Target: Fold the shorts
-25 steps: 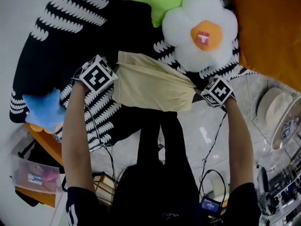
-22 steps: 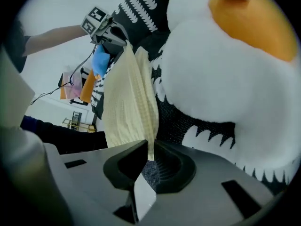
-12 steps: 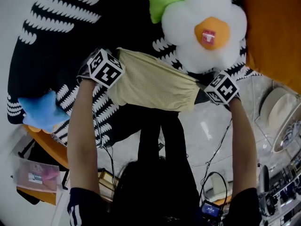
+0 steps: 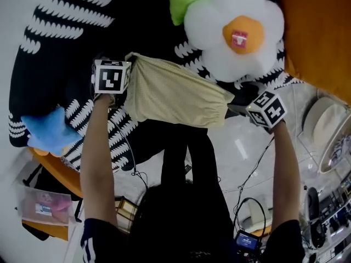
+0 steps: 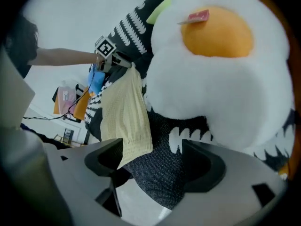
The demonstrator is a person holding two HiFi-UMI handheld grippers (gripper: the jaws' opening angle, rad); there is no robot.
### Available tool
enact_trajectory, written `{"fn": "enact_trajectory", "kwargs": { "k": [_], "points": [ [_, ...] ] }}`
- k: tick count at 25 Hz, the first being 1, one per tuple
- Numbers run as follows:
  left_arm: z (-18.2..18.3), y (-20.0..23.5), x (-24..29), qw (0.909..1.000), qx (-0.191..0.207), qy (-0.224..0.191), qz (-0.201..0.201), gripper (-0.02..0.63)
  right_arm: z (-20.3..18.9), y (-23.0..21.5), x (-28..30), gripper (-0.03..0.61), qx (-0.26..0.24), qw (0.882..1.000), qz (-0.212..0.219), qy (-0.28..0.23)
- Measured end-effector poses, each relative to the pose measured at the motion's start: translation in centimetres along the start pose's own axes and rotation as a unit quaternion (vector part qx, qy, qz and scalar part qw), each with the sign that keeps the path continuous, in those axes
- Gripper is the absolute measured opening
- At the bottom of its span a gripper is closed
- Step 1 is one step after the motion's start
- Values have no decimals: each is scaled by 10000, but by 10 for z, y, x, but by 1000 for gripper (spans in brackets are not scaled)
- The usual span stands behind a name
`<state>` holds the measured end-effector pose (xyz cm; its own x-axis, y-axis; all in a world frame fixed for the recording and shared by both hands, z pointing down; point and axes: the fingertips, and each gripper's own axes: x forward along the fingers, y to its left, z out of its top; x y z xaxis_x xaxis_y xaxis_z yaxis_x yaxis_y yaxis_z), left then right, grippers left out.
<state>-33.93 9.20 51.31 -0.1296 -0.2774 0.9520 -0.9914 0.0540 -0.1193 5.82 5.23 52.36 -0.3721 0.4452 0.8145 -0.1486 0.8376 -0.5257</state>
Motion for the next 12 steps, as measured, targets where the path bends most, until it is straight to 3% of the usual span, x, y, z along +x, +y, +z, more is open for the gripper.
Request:
{"fn": "enact_trajectory", "kwargs": {
  "k": [3,6,8,12],
  "points": [
    [7,2,-6,9961,794,-21,380,405,1,-3,-9,405,367,9973,-267,-577],
    [15,1,-5,9911,1097,55,748,439,-4,3,-16,400,738,9916,-387,-988],
    [15,-6,3,9944,880,248,537,439,-13,13,-18,396,900,9888,-347,-1136],
    [-4,-13,11,9952,-165,877,-411,439,-25,28,-12,388,1038,9858,-229,-1302]
  ]
}}
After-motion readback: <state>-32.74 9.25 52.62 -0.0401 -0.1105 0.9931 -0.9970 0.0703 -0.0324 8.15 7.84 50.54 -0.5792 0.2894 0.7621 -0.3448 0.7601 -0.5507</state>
